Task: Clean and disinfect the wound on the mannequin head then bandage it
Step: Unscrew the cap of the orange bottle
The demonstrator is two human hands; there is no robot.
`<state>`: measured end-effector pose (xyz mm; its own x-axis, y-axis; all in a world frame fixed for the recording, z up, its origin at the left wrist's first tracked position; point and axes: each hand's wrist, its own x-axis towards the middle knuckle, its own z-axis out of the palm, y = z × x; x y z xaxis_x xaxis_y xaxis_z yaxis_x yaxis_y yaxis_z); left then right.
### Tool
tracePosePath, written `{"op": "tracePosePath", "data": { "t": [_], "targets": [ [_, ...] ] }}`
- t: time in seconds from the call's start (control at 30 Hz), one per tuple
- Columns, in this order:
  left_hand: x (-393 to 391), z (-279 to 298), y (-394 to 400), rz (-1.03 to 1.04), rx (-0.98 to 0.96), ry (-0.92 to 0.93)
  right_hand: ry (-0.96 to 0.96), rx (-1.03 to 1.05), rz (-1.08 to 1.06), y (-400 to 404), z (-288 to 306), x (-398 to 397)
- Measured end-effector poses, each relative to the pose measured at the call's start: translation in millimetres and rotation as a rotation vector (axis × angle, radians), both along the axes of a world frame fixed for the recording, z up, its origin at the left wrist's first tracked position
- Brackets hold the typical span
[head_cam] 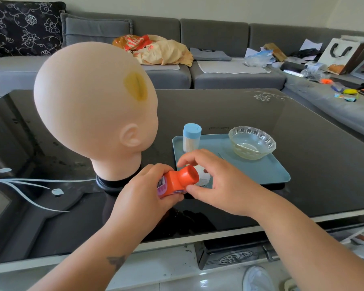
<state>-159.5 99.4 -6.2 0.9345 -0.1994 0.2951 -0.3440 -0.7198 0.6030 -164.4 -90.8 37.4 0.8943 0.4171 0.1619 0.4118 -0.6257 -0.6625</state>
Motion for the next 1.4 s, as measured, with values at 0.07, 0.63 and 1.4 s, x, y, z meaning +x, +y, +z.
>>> {"op": "tracePosePath", "data": {
  "t": [0.07, 0.63, 1.4],
  "targets": [
    [-1, 0, -1, -0.002, 0.008, -0.006, 0.018, 0.039, -0.067, 0, -2, 2],
    [0, -1, -2, -0.005, 0.037, -0.023, -0.095, -0.056, -0.029, 0, -1, -1],
    [8, -9, 2, -0.160, -0.228, 0.250, -0.077, -0.028, -0.022, -2, 2, 2]
  ]
}}
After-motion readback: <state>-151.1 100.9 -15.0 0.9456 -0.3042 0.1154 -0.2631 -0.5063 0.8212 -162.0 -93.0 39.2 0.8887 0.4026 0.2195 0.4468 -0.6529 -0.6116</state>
